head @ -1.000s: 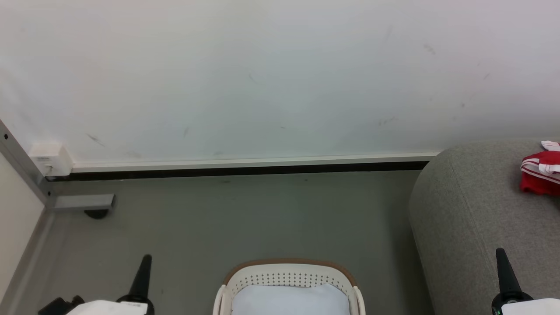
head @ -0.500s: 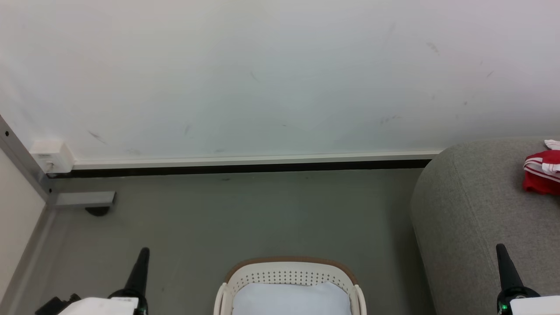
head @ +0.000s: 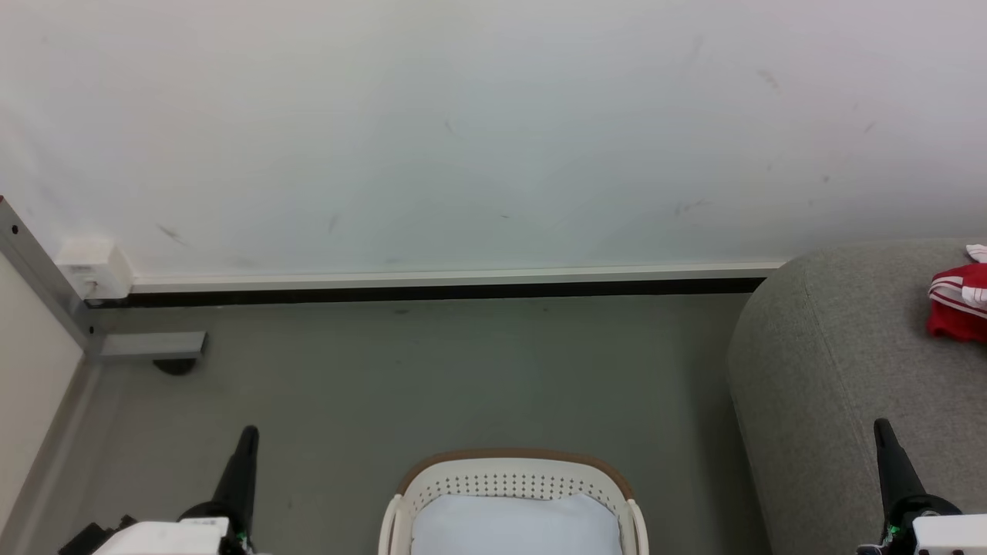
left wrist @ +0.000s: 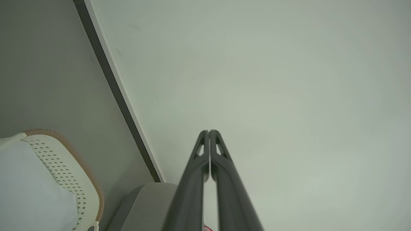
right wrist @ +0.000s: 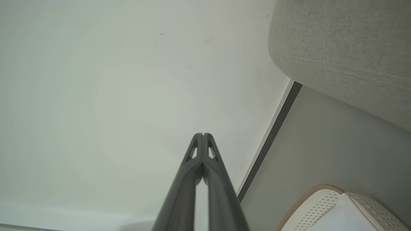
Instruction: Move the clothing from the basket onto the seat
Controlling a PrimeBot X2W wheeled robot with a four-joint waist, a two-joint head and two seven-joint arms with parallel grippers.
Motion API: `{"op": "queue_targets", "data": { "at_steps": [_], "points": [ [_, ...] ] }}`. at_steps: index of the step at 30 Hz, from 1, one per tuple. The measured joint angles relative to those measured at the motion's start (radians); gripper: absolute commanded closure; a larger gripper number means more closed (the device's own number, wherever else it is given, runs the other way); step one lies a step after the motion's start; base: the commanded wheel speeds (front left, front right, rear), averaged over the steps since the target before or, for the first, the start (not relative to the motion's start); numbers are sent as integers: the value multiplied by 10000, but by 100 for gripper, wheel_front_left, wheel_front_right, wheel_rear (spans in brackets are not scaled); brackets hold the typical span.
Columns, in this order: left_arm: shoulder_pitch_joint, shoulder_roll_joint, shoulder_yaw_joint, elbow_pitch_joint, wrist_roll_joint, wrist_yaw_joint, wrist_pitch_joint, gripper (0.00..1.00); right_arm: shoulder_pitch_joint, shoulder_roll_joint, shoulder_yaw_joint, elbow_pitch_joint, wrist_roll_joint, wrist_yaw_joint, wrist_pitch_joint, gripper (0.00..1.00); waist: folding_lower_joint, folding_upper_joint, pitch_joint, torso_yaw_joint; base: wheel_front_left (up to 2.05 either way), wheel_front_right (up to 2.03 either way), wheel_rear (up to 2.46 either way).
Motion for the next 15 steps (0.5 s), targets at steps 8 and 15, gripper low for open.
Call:
{"op": "queue_targets", "data": {
  "at_steps": [8,15],
  "points": [
    [-82,-48,117,0,-533,-123,167,100,-60,-6,-13,-50,614,0,153,100,0,0,43,30,0,0,0],
    [-138,-92,234,0,-1028,-221,280,100,-78,-13,-25,-100,1131,0,257,100,0,0,81,56,0,0,0]
  ]
}}
